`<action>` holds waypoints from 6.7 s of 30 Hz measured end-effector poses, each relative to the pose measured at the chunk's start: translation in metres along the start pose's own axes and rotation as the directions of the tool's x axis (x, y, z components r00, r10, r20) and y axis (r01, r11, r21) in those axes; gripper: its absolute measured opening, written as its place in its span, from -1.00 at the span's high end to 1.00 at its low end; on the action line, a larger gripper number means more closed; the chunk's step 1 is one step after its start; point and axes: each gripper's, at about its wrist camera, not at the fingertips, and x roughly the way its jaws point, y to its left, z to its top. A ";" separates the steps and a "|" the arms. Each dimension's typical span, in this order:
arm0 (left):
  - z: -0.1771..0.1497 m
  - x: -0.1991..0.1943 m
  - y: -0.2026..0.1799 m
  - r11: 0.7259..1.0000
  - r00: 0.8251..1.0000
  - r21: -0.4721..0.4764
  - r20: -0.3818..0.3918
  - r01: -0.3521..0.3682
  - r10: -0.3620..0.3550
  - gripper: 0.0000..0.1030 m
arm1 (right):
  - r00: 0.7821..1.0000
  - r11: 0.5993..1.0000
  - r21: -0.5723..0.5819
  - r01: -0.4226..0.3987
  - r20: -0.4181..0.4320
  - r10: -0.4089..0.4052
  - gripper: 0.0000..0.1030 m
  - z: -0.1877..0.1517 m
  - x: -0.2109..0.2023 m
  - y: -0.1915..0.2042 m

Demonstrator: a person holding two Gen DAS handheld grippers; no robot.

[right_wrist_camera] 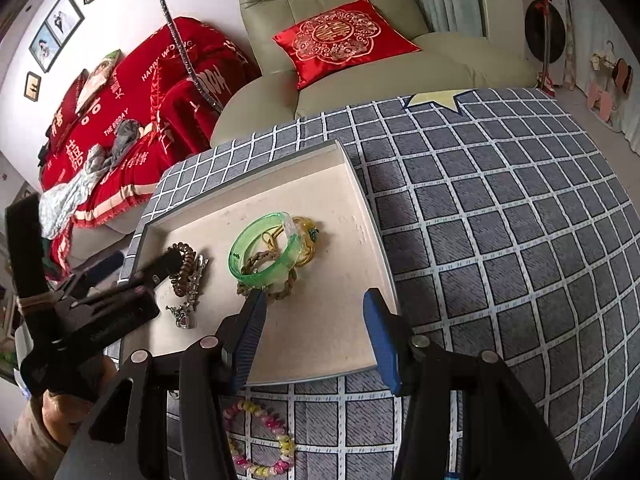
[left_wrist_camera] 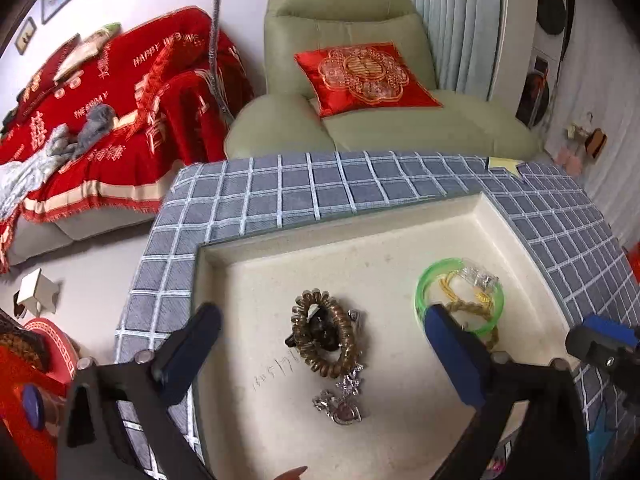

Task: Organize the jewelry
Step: 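Lower the coiled bracelet into the tray and open the left tool, then move both tools back to the remaining items on the table, then grasp the beige bunny hair clip with the left tool while the right tool grasps the pink-yellow bead bracelet, then lower the hair clip into the tray with the left tool while the right tool lowers the bead bracelet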

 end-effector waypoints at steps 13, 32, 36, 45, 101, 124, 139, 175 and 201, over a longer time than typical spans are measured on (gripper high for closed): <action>-0.012 -0.021 0.004 1.000 1.000 0.000 -0.012 0.007 -0.007 -1.00 | 0.995 0.998 -0.024 -0.055 0.076 0.057 -0.80 -0.015 -0.021 0.010; -0.079 -0.087 0.026 1.000 1.000 0.014 -0.005 -0.027 0.027 -1.00 | 1.000 0.997 -0.071 -0.004 0.005 0.004 -0.80 -0.057 -0.047 0.025; -0.100 -0.094 0.037 1.000 0.999 -0.011 -0.030 -0.018 0.018 -1.00 | 0.999 0.997 -0.074 -0.010 -0.034 0.007 -0.80 -0.072 -0.045 0.024; -0.140 -0.081 0.036 0.996 0.988 -0.079 -0.143 0.051 -0.062 -1.00 | 0.991 0.993 -0.118 0.028 -0.126 -0.043 -0.80 -0.099 -0.024 0.029; -0.116 -0.029 0.010 0.907 0.901 0.100 -0.203 0.409 -0.384 -0.65 | 0.973 0.934 -0.323 0.151 -0.116 -0.198 0.79 -0.118 0.001 0.045; -0.136 -0.056 0.005 0.927 0.930 0.126 -0.161 0.353 -0.332 0.56 | 0.979 0.944 -0.300 0.137 -0.104 -0.176 0.80 -0.118 -0.009 0.046; -0.118 -0.104 0.019 0.929 0.932 0.078 -0.041 0.362 -0.360 0.56 | 0.993 0.952 -0.288 0.104 -0.029 -0.117 0.80 -0.102 -0.056 0.059; -0.049 -0.009 0.031 0.978 0.974 0.004 -0.089 0.207 -0.206 0.56 | 0.994 0.986 -0.145 0.079 -0.069 -0.090 0.81 -0.008 0.031 0.041; -0.057 0.003 0.018 0.992 0.988 0.050 -0.115 0.112 -0.106 0.55 | 0.993 0.991 -0.123 0.052 -0.096 -0.064 0.80 -0.013 0.031 0.038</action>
